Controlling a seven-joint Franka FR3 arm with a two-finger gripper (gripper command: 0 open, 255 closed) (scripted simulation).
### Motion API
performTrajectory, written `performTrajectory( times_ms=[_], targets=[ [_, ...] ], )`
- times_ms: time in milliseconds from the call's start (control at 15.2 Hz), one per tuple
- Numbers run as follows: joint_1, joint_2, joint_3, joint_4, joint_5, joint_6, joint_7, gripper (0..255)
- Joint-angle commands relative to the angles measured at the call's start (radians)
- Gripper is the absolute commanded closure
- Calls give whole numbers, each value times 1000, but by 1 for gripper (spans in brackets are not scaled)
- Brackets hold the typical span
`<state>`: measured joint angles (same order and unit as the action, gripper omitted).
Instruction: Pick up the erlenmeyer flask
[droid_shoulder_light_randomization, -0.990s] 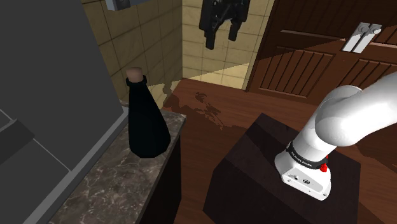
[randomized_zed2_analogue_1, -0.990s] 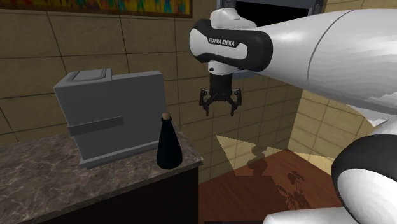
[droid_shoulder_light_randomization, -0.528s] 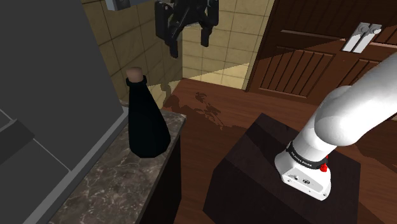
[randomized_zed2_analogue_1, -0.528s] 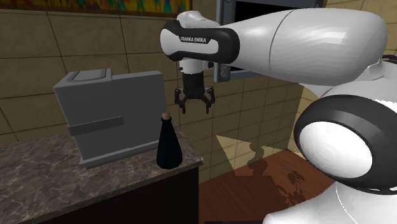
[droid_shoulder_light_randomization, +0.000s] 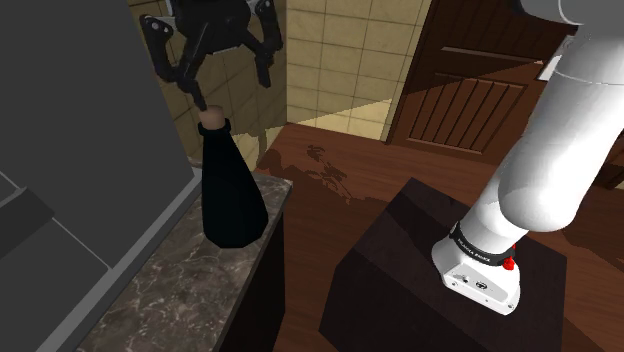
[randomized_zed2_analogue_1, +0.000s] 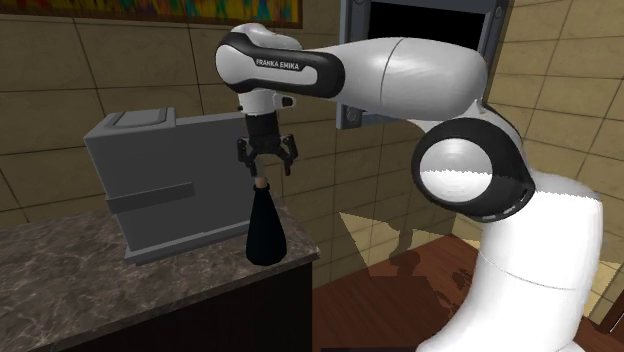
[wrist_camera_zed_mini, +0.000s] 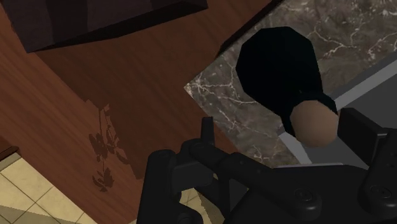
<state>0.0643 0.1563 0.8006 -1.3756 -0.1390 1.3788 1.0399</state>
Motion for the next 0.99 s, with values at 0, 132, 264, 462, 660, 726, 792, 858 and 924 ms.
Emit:
performTrajectory(
  times_ms=[0, 132, 264, 462, 660, 726, 792, 858, 924],
  targets=[
    [92, 154, 18, 159, -103, -65, 99, 0],
    [123, 186, 6, 184, -120, -68, 116, 0],
    [107, 169, 6, 134, -108, -32, 113, 0],
    [86, 149, 6, 67, -93, 19, 109, 0],
    [77, 141, 6, 35, -87, 44, 107, 0],
    [76, 141, 6, 35, -87, 44, 107, 255],
    [77, 142, 6, 35, -88, 44, 107, 255],
    [76, 141, 6, 34, -87, 45, 106, 255],
    [77, 142, 6, 35, -88, 45, 107, 255]
  ],
)
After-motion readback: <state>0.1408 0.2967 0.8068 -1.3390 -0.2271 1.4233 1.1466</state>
